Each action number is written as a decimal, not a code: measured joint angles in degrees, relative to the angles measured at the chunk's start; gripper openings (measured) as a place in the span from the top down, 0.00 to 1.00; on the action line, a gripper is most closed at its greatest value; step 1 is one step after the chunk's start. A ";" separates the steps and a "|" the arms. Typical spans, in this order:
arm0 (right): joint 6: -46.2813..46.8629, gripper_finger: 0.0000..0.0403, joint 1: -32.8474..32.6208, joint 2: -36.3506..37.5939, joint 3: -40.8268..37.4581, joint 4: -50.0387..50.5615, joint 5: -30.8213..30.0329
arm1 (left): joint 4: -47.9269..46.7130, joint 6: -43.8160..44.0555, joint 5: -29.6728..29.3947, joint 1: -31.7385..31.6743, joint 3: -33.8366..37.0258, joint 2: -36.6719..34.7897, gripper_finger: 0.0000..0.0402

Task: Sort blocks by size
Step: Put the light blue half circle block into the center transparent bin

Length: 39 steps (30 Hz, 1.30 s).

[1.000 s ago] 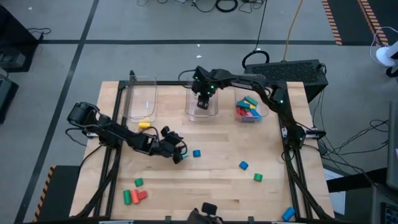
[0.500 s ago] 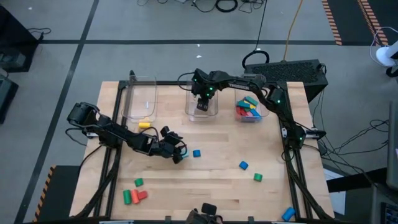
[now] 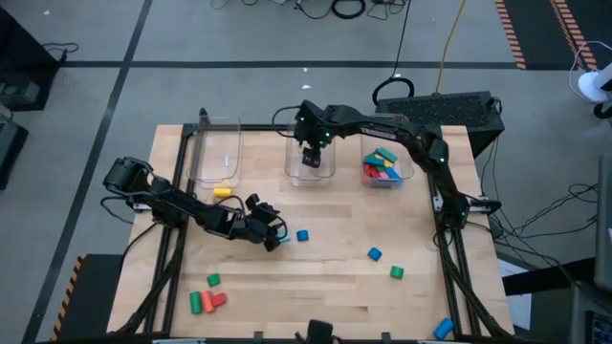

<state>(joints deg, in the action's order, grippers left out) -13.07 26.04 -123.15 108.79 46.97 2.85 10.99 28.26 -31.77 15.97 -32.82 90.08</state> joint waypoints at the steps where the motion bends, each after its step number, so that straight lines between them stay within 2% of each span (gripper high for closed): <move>1: -0.08 0.45 -0.66 1.29 0.00 -0.05 -0.04 | 0.02 0.28 0.00 0.08 0.00 0.00 0.51; 7: -1.14 0.47 -6.53 7.14 0.00 4.87 0.09 | -2.40 1.65 2.64 1.52 0.00 0.00 0.51; 14: -1.22 0.47 -16.53 7.22 -0.62 7.05 0.22 | -6.88 4.50 5.66 3.02 -0.02 0.00 0.51; 18: -1.26 0.47 -21.72 6.89 -5.19 2.01 0.33 | -11.14 5.38 9.82 3.83 -0.02 0.00 0.51; 22: -1.17 0.47 -25.49 6.84 -10.88 -5.66 0.26 | -14.74 8.87 9.24 4.15 -0.13 -0.07 0.51; 26: -1.19 0.47 -27.67 6.84 -15.73 -13.69 0.28 | -14.93 8.47 7.72 4.13 -0.15 -0.05 0.51; 29: -1.28 0.47 -28.17 6.84 -18.75 -18.42 0.70 | -14.12 7.15 6.68 3.91 -0.04 -0.04 0.51; 34: -1.14 0.47 -28.27 6.84 -23.08 -26.04 5.63 | -9.84 4.12 5.78 3.86 0.02 0.07 0.51; 39: -1.34 0.47 -28.58 6.84 -25.10 -30.07 6.25 | -6.52 2.33 5.84 3.86 0.02 0.07 0.51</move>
<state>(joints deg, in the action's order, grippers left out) -14.41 -2.55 -116.31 83.69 16.90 9.10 4.47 30.59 -25.93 19.84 -32.80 90.15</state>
